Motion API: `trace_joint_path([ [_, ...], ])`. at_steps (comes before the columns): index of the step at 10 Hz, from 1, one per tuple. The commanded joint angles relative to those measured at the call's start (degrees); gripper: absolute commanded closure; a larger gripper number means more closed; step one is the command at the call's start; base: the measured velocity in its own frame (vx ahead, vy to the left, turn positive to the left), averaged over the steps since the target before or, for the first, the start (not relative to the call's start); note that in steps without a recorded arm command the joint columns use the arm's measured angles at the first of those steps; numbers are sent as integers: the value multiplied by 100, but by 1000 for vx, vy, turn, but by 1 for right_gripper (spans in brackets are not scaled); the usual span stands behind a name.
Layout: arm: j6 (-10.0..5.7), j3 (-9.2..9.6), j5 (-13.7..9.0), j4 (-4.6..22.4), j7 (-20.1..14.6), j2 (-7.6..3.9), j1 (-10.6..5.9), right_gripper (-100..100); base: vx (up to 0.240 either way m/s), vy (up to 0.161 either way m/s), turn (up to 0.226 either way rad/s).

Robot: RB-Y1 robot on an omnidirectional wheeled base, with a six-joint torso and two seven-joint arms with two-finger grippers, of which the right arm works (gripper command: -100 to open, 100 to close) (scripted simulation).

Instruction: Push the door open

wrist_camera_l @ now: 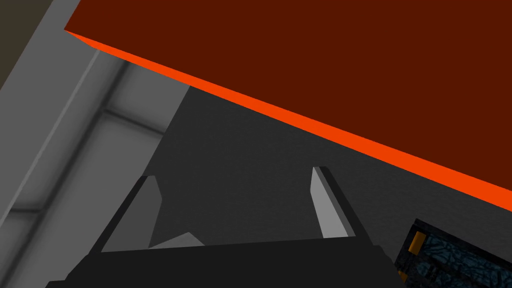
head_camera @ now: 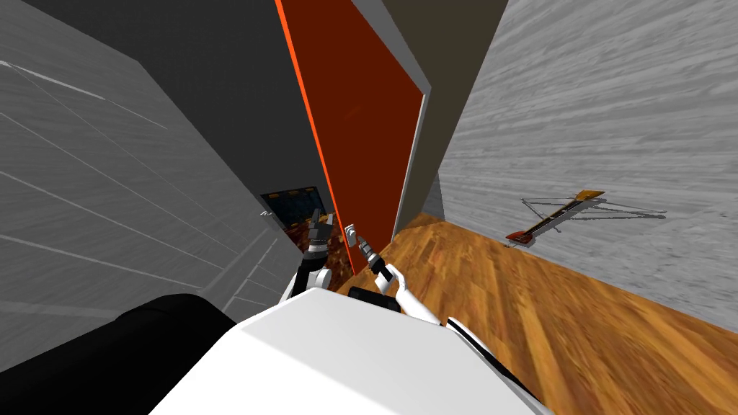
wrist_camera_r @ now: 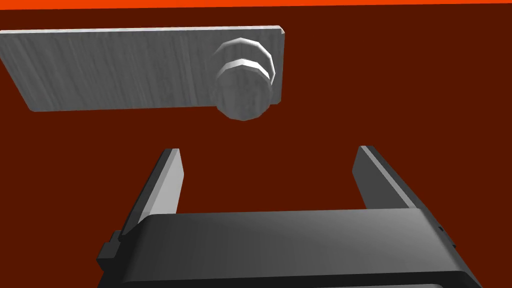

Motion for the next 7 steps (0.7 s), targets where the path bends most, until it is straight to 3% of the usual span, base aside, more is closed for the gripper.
trace_joint_path([
  [1,-6,-34,6,50,14,37,-1,-100,135,144,27],
  [6,-22,-118,20,176,41,124,-2,-100,135,135,34],
  [7,-22,-118,20,176,41,124,-2,100,-10,-10,-3],
])
